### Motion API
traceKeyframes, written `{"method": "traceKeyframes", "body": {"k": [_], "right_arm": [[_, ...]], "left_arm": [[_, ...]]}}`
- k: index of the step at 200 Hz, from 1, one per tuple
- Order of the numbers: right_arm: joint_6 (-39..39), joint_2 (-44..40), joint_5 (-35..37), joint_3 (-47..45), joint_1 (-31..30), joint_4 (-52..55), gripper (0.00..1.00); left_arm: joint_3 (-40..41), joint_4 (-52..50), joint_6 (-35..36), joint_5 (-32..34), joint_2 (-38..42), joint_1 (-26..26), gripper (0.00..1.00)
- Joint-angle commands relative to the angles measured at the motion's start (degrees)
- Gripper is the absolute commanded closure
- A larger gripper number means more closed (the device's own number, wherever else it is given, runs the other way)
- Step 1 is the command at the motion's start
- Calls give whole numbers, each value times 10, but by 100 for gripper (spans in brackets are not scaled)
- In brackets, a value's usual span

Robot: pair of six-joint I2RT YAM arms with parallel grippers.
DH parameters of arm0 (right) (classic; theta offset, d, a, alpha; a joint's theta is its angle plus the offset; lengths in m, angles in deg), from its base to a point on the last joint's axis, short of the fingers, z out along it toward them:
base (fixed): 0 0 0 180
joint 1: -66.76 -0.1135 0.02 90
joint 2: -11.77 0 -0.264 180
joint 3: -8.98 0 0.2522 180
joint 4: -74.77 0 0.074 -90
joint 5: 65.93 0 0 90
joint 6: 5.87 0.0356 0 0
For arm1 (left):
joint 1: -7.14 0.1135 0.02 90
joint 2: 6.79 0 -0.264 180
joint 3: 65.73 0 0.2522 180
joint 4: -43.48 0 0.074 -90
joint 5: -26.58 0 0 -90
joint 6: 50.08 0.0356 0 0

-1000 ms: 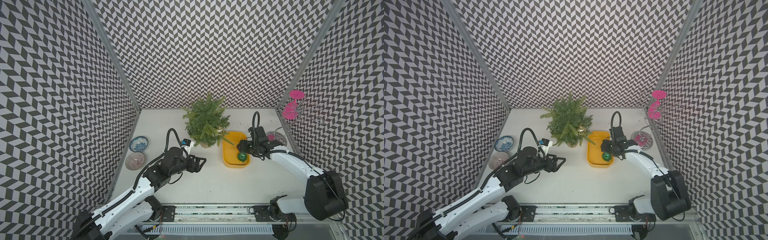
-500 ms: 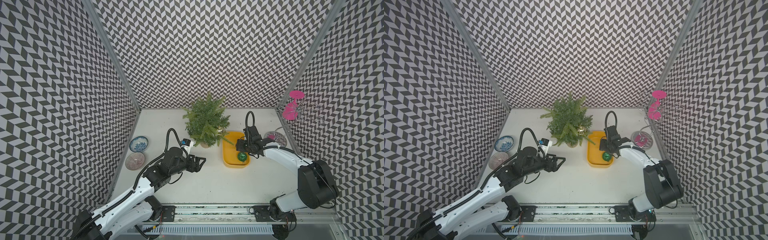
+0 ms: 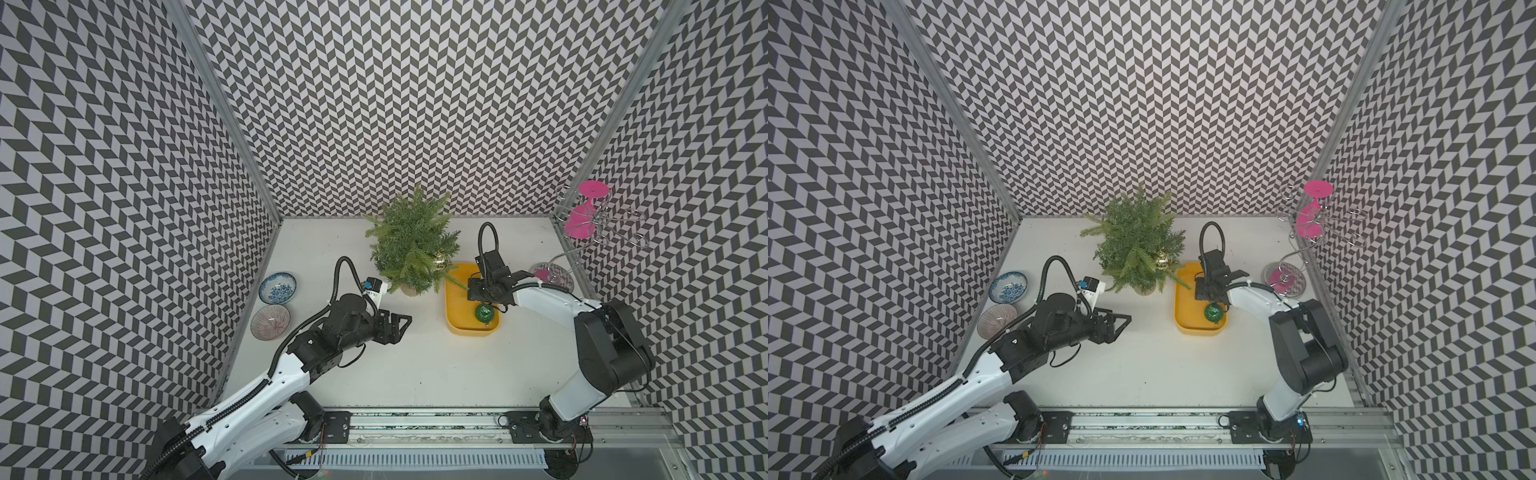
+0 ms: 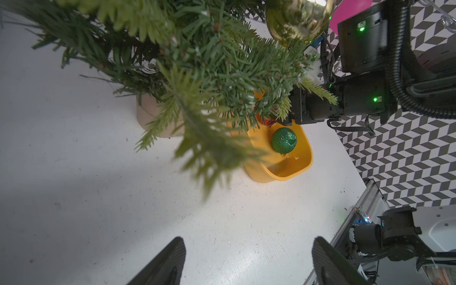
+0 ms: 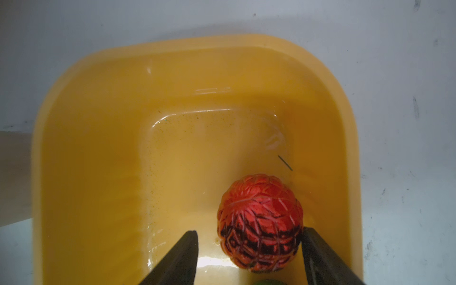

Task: Decorate the small christmas tree with ornaments
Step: Pick up an ornament from the container.

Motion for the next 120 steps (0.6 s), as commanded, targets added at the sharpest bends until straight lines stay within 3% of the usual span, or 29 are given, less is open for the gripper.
{"method": "traceKeyframes", "body": {"k": [1, 120], "right_arm": [[-11, 17, 25, 16, -7, -22, 32], [-18, 79, 37, 58, -7, -22, 34]], "left_arm": [[-1, 11, 2, 9, -2, -4, 17], [4, 8, 2, 16, 2, -5, 17]]}}
